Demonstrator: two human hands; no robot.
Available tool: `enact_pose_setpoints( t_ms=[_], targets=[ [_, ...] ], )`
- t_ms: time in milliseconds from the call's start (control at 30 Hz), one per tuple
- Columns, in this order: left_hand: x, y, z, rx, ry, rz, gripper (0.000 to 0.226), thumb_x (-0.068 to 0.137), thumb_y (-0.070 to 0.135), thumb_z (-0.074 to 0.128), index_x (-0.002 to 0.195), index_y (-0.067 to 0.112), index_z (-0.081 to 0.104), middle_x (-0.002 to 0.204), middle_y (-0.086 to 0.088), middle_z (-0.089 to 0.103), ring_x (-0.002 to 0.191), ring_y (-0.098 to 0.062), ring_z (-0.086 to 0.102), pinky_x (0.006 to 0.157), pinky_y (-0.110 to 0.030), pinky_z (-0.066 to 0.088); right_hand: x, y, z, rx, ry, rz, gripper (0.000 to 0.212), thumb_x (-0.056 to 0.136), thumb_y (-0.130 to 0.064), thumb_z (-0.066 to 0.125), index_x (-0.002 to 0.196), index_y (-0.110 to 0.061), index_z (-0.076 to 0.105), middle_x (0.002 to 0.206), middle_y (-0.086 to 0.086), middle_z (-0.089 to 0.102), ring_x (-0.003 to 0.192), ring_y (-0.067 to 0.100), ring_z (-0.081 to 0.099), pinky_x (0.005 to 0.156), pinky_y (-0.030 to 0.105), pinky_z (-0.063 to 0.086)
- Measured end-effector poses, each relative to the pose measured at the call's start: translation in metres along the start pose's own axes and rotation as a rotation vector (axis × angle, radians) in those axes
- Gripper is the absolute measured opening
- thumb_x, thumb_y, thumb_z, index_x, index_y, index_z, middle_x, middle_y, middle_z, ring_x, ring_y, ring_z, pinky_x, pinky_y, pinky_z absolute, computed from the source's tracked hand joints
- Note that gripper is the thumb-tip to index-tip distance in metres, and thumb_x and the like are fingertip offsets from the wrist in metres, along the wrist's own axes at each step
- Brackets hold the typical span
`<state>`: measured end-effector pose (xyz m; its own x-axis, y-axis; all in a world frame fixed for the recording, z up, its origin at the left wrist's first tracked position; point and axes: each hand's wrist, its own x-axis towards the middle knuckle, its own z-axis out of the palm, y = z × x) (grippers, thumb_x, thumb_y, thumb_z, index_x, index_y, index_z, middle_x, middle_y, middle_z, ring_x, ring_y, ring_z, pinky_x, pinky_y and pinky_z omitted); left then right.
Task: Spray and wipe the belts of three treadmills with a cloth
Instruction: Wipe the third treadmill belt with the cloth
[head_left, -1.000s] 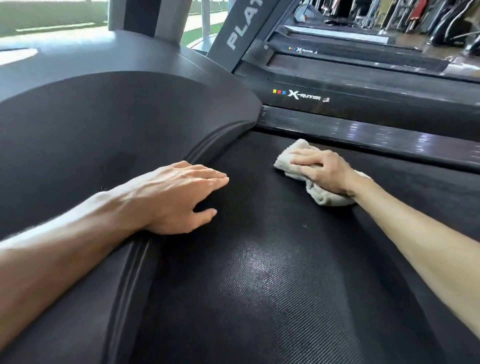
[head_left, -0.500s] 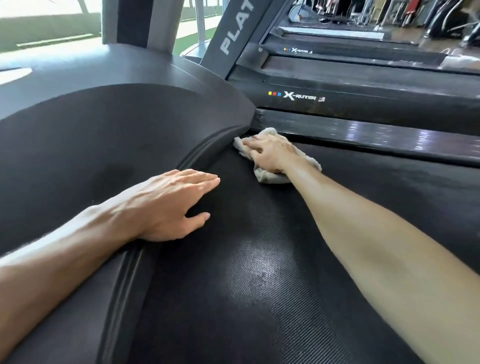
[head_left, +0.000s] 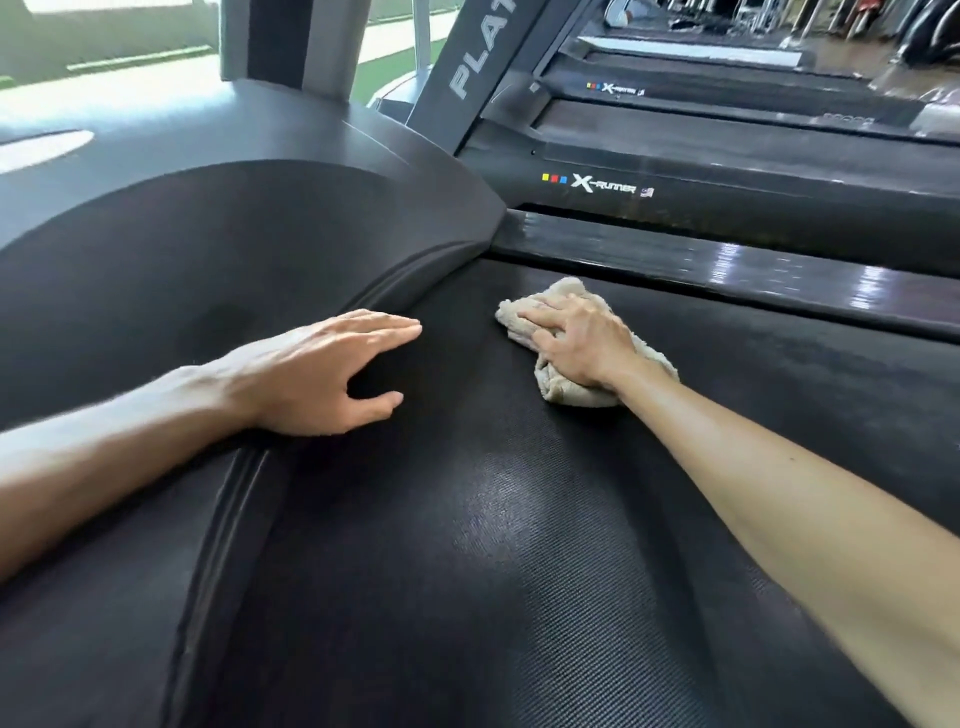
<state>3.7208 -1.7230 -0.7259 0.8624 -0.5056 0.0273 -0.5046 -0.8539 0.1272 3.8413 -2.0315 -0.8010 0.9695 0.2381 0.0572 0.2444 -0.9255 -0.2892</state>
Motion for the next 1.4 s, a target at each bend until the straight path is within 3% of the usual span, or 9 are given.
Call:
enact_pose_setpoints(
  t_ms=[133, 300, 533, 733, 900, 1000, 1133, 1300, 1400],
  targets=[
    [-0.005, 0.0, -0.006, -0.053, -0.008, 0.008, 0.089, 0.084, 0.069, 0.035, 0.16, 0.024, 0.027, 0.164, 0.015, 0.026, 0.149, 0.008, 0.014, 0.121, -0.013, 0.008, -0.02, 0.004, 0.003, -0.014, -0.002, -0.032, 0.081, 0.081, -0.074, 0.012, 0.146, -0.048, 0.052, 0.162, -0.019, 0.037, 0.153, 0.019, 0.026, 0.124, 0.049, 0.018],
    [-0.005, 0.005, -0.014, -0.026, -0.046, 0.046, 0.088, 0.084, 0.07, 0.031, 0.161, 0.028, 0.022, 0.165, 0.02, 0.019, 0.149, 0.012, 0.007, 0.12, -0.011, 0.004, -0.022, 0.004, 0.001, 0.0, -0.014, -0.036, 0.044, 0.105, -0.049, 0.039, 0.147, -0.046, 0.051, 0.163, -0.019, 0.033, 0.153, 0.018, 0.025, 0.125, 0.045, 0.016],
    [0.035, 0.046, -0.03, 0.039, -0.08, 0.151, 0.077, 0.097, 0.054, 0.039, 0.163, 0.023, 0.013, 0.168, 0.015, 0.01, 0.152, 0.005, 0.003, 0.118, -0.009, -0.003, -0.025, 0.003, -0.009, 0.008, -0.03, -0.048, 0.044, 0.104, -0.046, 0.038, 0.147, -0.051, 0.047, 0.16, -0.02, 0.038, 0.15, 0.016, 0.028, 0.123, 0.045, 0.02],
    [0.079, 0.092, -0.014, 0.034, -0.084, 0.235, 0.074, 0.101, 0.043, 0.049, 0.163, 0.018, 0.015, 0.169, 0.006, 0.015, 0.154, -0.006, 0.009, 0.121, -0.016, 0.003, -0.035, -0.005, -0.001, 0.024, 0.086, 0.107, 0.043, 0.099, -0.043, 0.042, 0.138, -0.046, 0.058, 0.158, -0.012, 0.044, 0.153, 0.02, 0.025, 0.126, 0.047, 0.012],
    [0.108, 0.118, 0.012, 0.001, -0.027, 0.274, 0.071, 0.101, 0.041, 0.05, 0.161, 0.014, 0.022, 0.167, 0.002, 0.022, 0.153, -0.012, 0.017, 0.122, -0.022, 0.012, -0.053, 0.028, -0.019, 0.137, -0.004, 0.057, 0.046, 0.086, -0.052, 0.035, 0.121, -0.042, 0.064, 0.139, -0.013, 0.058, 0.143, 0.019, 0.039, 0.117, 0.048, 0.032],
    [0.129, 0.137, 0.044, -0.028, -0.026, 0.209, 0.074, 0.102, 0.044, 0.045, 0.162, 0.013, 0.015, 0.17, -0.001, 0.013, 0.156, -0.013, 0.01, 0.126, -0.029, 0.01, -0.068, 0.066, -0.023, 0.038, 0.077, 0.216, 0.059, 0.083, -0.056, 0.028, 0.13, -0.045, 0.061, 0.142, -0.005, 0.056, 0.137, 0.023, 0.043, 0.115, 0.045, 0.035],
    [0.145, 0.177, 0.067, -0.199, 0.079, 0.111, 0.068, 0.104, 0.036, 0.044, 0.161, 0.009, 0.017, 0.169, -0.005, 0.015, 0.156, -0.019, 0.011, 0.125, -0.031, 0.01, -0.063, 0.065, -0.023, -0.102, 0.13, 0.236, 0.03, 0.091, -0.04, 0.052, 0.118, -0.035, 0.064, 0.134, 0.001, 0.054, 0.134, 0.023, 0.043, 0.113, 0.044, 0.037],
    [0.136, 0.182, 0.099, -0.283, 0.087, -0.118, 0.069, 0.107, 0.04, 0.034, 0.162, 0.009, 0.006, 0.171, -0.005, 0.003, 0.157, -0.015, -0.002, 0.127, -0.037, 0.001, -0.058, 0.067, -0.009, -0.048, 0.302, 0.38, 0.072, 0.087, -0.061, 0.009, 0.11, -0.035, 0.072, 0.126, -0.008, 0.065, 0.129, 0.021, 0.047, 0.116, 0.047, 0.027],
    [0.131, 0.171, 0.116, -0.21, 0.071, -0.17, 0.069, 0.107, 0.042, 0.03, 0.162, 0.008, 0.007, 0.17, -0.006, 0.001, 0.156, -0.013, -0.004, 0.126, -0.032, -0.004, -0.06, 0.066, -0.01, -0.046, 0.291, 0.387, 0.063, 0.087, -0.052, 0.019, 0.114, -0.03, 0.072, 0.127, -0.005, 0.064, 0.128, 0.023, 0.05, 0.118, 0.046, 0.025]
  ],
)
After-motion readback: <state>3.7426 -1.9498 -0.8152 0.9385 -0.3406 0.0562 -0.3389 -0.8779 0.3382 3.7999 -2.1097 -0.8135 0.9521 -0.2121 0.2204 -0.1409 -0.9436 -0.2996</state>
